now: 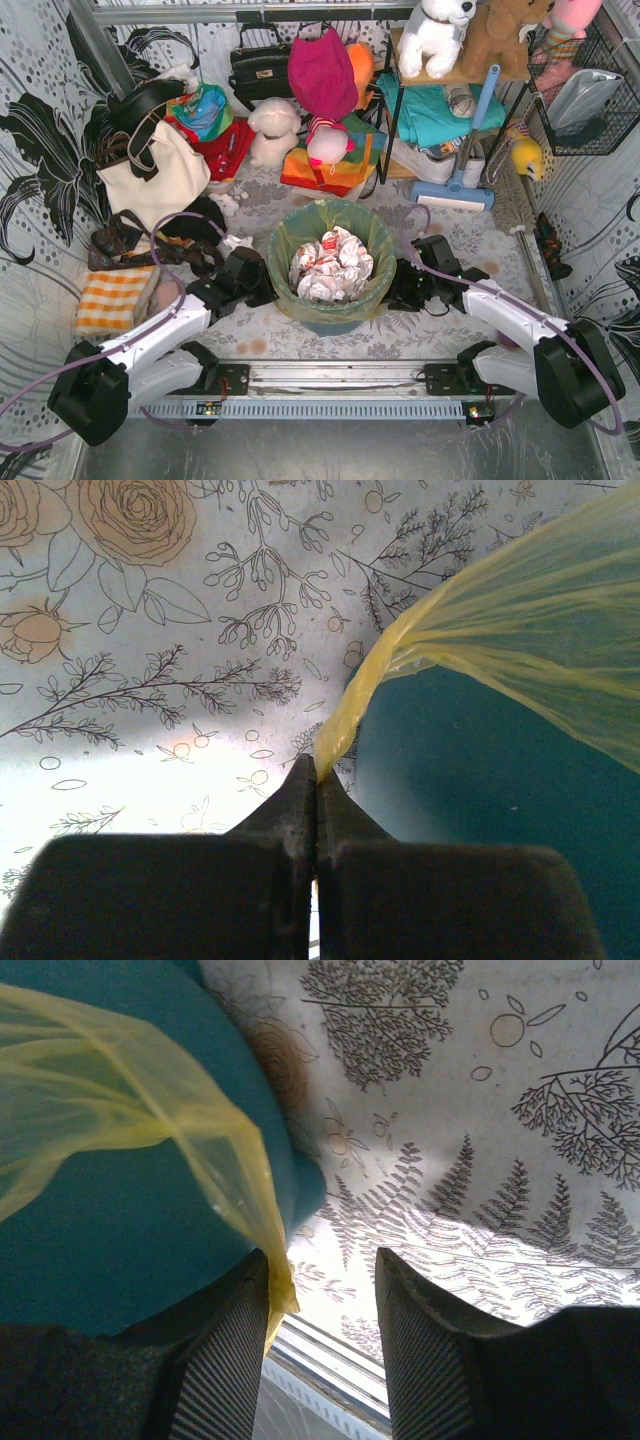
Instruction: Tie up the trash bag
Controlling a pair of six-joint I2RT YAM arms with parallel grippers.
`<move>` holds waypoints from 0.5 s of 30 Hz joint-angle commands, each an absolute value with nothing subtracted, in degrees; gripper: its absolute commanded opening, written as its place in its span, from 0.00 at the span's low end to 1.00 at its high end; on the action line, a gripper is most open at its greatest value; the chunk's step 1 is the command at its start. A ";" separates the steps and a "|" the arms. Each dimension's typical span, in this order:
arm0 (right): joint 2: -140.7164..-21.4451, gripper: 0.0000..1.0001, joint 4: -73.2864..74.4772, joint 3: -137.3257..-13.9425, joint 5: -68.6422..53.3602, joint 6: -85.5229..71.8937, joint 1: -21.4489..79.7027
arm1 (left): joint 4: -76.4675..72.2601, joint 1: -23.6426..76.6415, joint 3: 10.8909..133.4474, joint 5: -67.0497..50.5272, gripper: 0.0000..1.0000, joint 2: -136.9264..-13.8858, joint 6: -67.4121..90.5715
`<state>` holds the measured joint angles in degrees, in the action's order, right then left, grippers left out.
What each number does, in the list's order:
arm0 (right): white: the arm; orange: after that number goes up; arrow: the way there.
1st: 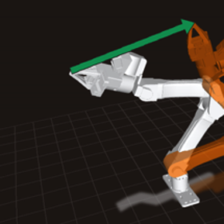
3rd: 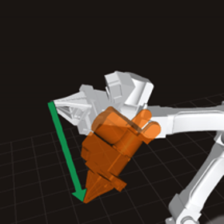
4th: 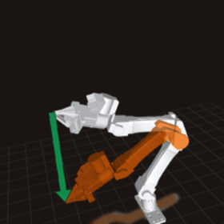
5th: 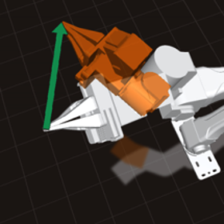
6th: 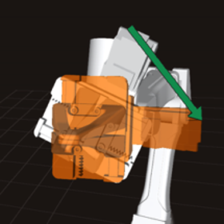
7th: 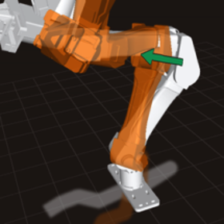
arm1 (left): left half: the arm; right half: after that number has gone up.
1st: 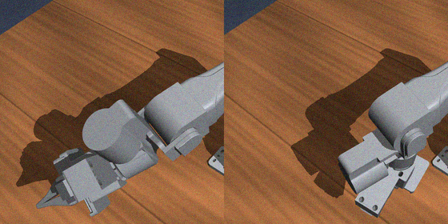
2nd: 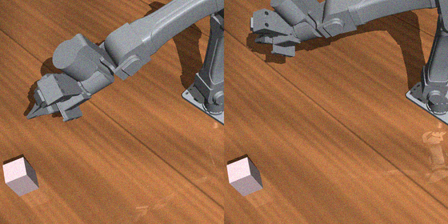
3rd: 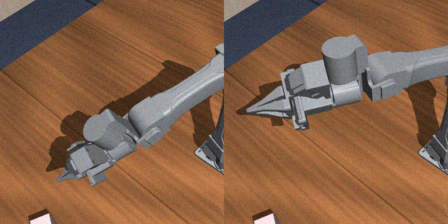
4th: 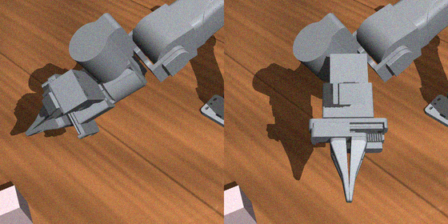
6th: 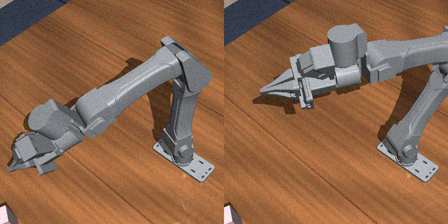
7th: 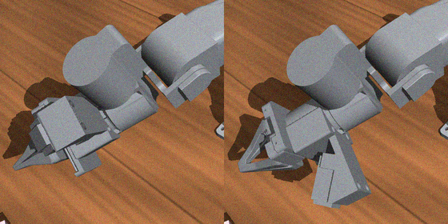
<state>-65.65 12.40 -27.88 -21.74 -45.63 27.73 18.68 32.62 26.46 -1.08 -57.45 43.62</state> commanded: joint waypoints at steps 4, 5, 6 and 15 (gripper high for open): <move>-67.01 0.36 15.17 -29.78 -14.35 -43.71 28.13 | 18.60 32.43 27.77 -0.49 0.00 -57.16 42.16; -66.86 0.35 15.37 -29.79 -13.54 -43.83 28.15 | 18.82 32.43 27.70 -0.22 0.00 -57.29 42.18; -66.76 0.33 15.68 -29.83 -12.57 -43.88 28.16 | 19.07 32.43 27.70 0.15 0.00 -57.38 42.11; -65.31 0.24 18.30 -31.16 -6.49 -44.41 28.08 | 21.22 32.43 26.54 4.13 0.00 -57.84 42.18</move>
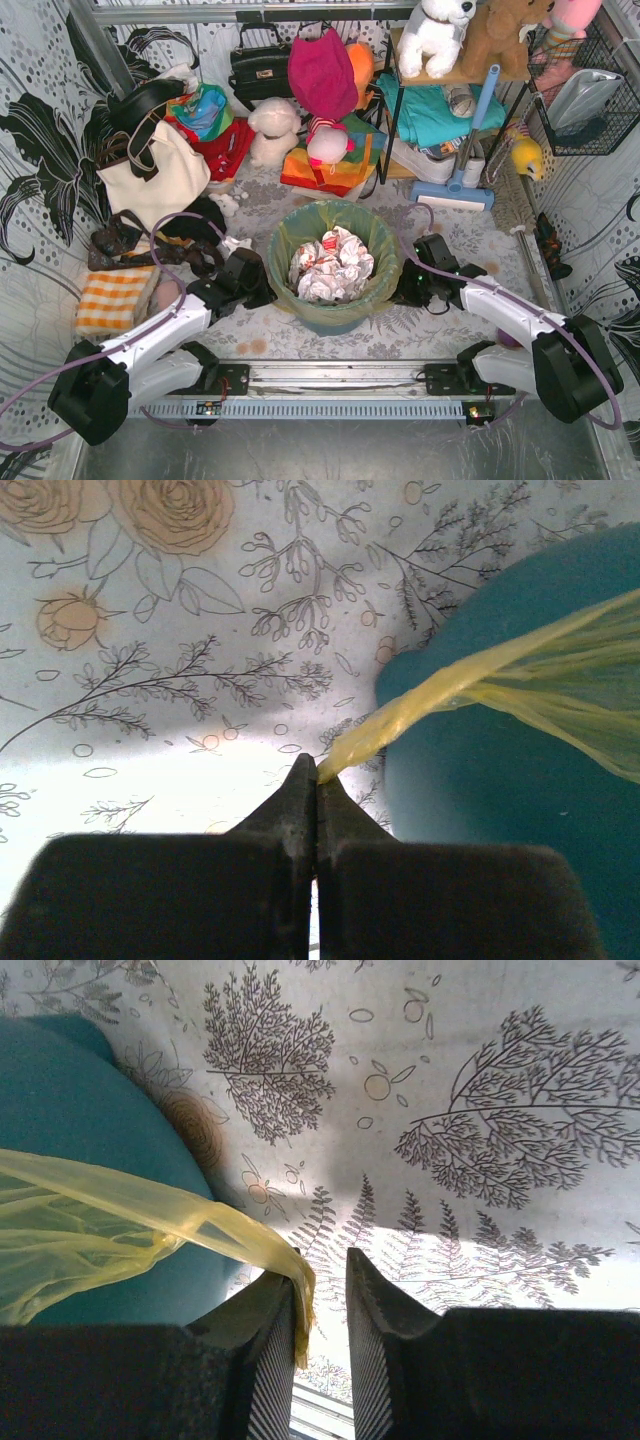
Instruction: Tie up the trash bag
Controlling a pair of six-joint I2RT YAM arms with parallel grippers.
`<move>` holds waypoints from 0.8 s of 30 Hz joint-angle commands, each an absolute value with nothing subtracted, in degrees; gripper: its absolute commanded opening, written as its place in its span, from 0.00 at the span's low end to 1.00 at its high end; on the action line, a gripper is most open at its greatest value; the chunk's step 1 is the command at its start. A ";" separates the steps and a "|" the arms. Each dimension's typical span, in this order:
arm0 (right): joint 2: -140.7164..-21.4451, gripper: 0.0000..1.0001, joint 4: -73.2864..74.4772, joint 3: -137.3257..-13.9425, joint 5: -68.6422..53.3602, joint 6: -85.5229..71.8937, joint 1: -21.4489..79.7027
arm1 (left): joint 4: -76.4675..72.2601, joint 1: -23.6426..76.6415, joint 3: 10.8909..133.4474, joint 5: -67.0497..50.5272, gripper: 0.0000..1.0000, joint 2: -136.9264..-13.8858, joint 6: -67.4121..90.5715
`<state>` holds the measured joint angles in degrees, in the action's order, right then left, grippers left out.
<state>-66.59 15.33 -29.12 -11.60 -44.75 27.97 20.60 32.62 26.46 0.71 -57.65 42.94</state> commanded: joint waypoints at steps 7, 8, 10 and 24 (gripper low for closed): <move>-64.79 0.25 23.42 -31.32 0.58 -45.49 28.08 | 21.97 32.37 26.52 5.07 0.00 -58.05 42.87; -64.37 0.25 23.45 -30.91 0.82 -45.86 27.98 | 22.08 32.43 26.58 5.21 0.00 -58.07 42.93; -63.58 0.24 23.81 -30.30 1.52 -46.72 27.62 | 22.28 32.38 26.72 5.59 0.00 -58.19 42.98; -59.34 0.48 7.66 -27.38 -8.12 -48.69 26.51 | 22.33 32.43 27.21 5.36 0.00 -58.01 42.60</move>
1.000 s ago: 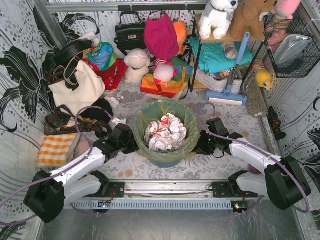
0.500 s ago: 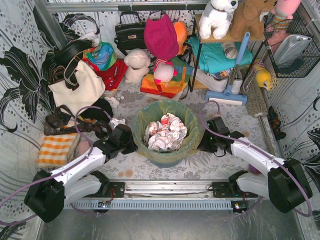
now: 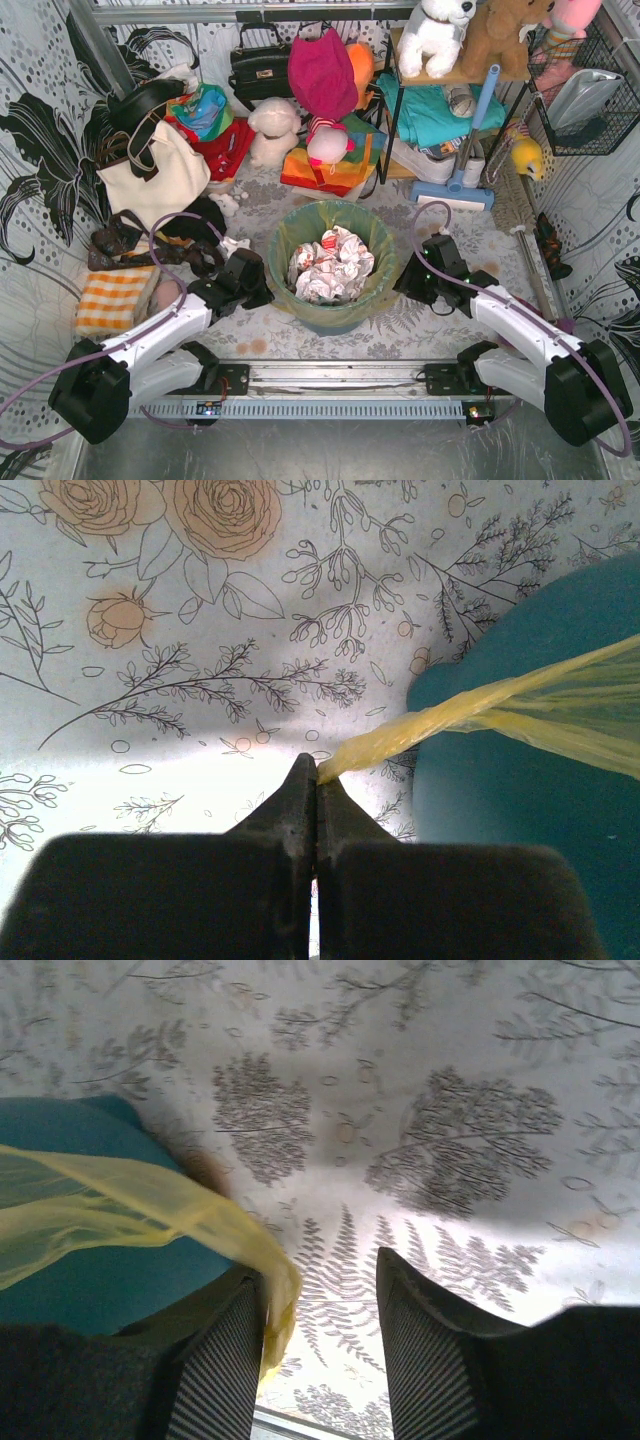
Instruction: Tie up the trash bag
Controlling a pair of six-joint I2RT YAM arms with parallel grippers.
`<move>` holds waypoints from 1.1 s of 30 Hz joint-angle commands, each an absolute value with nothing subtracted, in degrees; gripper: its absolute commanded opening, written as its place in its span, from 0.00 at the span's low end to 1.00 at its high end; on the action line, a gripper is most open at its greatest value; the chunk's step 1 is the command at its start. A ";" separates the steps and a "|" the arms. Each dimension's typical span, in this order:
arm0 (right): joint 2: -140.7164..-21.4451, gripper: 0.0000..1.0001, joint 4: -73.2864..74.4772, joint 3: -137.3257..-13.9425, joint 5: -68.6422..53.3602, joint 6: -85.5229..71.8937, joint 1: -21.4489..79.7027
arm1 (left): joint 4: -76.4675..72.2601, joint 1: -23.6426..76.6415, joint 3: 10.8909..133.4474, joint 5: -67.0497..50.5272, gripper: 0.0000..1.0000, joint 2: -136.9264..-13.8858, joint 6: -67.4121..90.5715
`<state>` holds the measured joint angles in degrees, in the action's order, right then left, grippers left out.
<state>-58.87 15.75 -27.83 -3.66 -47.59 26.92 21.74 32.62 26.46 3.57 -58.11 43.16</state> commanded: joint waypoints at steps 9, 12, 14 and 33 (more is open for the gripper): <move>-66.34 0.38 5.23 -30.44 -12.30 -45.33 26.54 | 22.39 32.43 27.24 5.47 0.00 -57.90 42.49; -66.56 0.30 7.37 -30.72 -10.02 -44.76 26.54 | 22.33 32.42 27.25 5.61 0.00 -58.08 42.65; -66.18 0.24 8.52 -30.48 -8.54 -44.58 26.54 | 22.40 32.42 27.31 5.67 0.00 -58.26 42.57; -53.52 0.00 20.93 -31.44 -0.26 -46.76 26.34 | 30.46 32.32 31.15 10.63 0.00 -55.95 48.15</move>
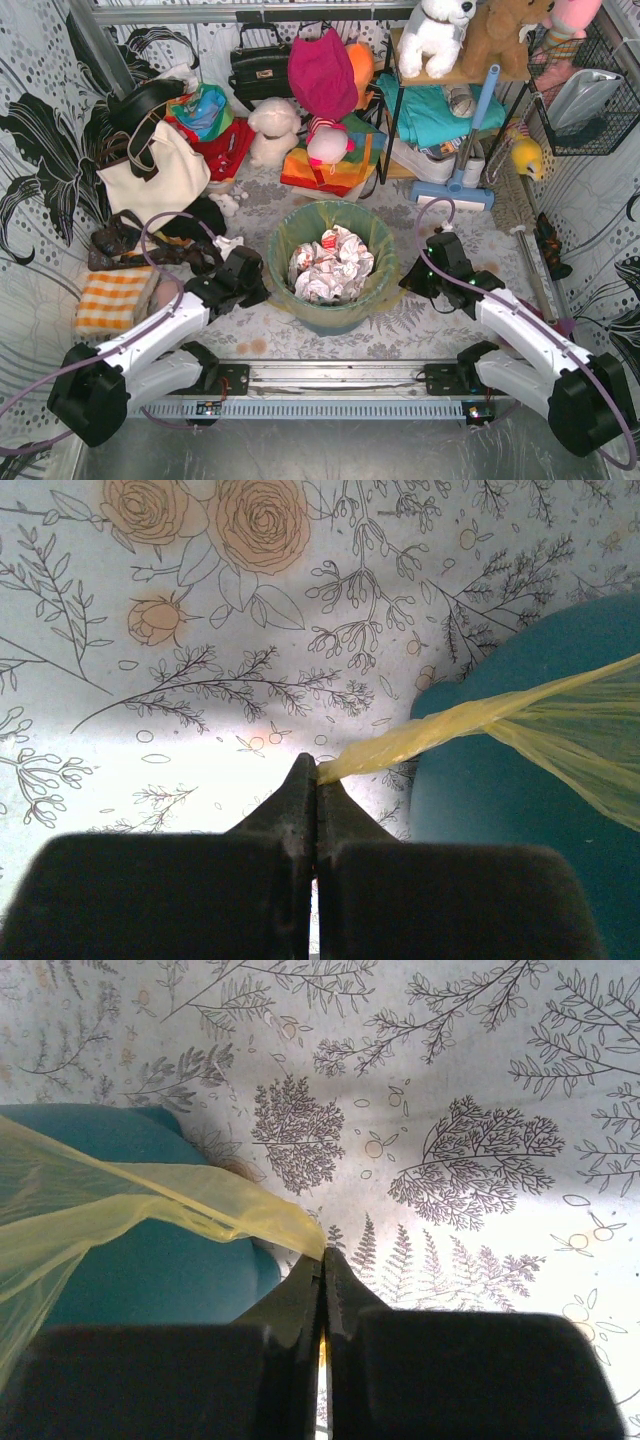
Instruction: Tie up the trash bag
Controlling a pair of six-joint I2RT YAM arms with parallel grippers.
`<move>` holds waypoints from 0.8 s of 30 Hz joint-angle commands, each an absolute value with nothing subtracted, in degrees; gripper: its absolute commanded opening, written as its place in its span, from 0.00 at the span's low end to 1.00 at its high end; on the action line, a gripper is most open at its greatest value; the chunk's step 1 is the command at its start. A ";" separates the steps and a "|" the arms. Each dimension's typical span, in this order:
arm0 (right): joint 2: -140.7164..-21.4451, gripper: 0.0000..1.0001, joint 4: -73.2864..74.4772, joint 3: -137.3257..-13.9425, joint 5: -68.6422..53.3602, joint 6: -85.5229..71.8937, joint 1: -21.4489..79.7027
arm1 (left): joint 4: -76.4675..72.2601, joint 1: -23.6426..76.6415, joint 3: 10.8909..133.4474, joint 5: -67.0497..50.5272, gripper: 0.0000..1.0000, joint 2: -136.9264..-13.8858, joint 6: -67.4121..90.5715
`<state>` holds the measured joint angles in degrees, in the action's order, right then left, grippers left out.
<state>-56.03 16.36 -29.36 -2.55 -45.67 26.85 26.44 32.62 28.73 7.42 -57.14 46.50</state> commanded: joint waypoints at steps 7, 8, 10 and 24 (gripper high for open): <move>-49.75 0.00 22.74 -35.86 -4.70 -47.54 26.37 | 31.04 32.34 33.93 5.03 0.00 -49.06 48.02; -49.85 0.00 23.33 -37.06 -5.09 -47.48 26.38 | 31.03 32.34 34.18 4.17 0.00 -47.88 48.30; -49.56 0.00 23.91 -39.26 -6.04 -47.35 26.40 | 31.18 32.34 34.94 2.59 0.00 -46.15 48.59; -46.93 0.00 24.06 -48.03 -11.69 -51.51 26.45 | 36.63 32.34 45.80 0.87 0.00 -40.88 46.64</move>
